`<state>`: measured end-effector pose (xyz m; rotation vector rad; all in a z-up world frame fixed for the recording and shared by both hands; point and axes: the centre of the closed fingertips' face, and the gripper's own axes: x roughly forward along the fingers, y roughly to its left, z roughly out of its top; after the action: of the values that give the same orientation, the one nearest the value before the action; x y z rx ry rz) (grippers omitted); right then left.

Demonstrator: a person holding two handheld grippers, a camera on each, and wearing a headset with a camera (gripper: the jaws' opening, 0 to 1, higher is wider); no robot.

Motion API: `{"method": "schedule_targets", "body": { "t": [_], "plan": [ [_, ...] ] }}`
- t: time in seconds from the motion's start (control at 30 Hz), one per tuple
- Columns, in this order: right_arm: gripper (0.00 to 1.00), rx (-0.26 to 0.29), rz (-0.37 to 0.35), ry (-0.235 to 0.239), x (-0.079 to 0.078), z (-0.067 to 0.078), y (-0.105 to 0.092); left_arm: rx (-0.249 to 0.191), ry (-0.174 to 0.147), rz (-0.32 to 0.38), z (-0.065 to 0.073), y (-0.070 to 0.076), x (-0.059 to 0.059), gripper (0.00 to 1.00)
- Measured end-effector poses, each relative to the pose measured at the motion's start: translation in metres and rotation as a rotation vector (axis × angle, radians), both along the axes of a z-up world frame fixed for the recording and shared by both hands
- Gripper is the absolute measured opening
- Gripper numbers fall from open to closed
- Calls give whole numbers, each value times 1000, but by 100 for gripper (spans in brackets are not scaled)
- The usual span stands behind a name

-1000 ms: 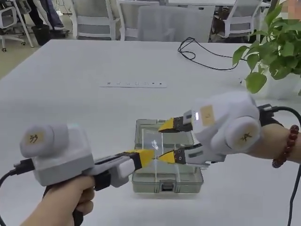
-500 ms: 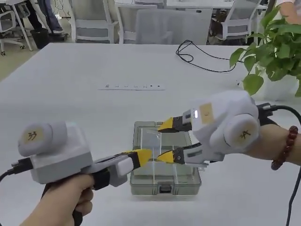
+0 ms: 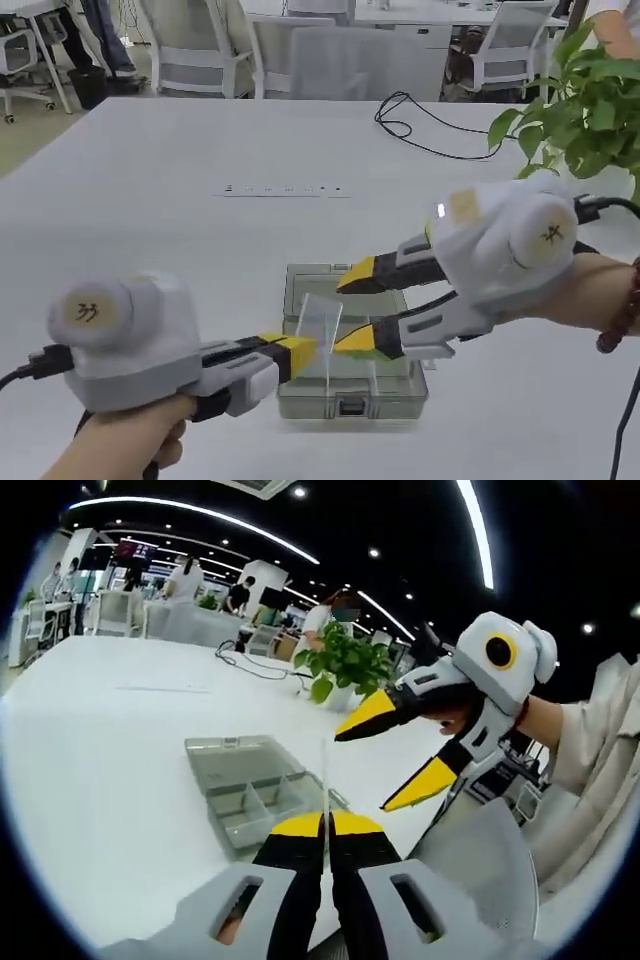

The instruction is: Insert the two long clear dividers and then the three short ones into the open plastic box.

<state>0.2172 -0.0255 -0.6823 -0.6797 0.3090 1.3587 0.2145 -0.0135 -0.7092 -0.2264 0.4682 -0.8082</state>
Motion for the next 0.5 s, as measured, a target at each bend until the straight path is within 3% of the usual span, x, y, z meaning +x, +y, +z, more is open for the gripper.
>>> {"method": "schedule_targets", "body": {
  "t": [0.13,0.23,0.5],
  "plan": [
    [36,-8,16,34,-2,0,-2,40,-26,-51,-5,-2,-4,0],
    [36,0,32,93,-8,2,-2,40,-42,-84,-4,-5,-8,0],
    [29,-21,109,144,-20,3,-2,58,-109,-186,2,-15,-17,0]
  ]
}}
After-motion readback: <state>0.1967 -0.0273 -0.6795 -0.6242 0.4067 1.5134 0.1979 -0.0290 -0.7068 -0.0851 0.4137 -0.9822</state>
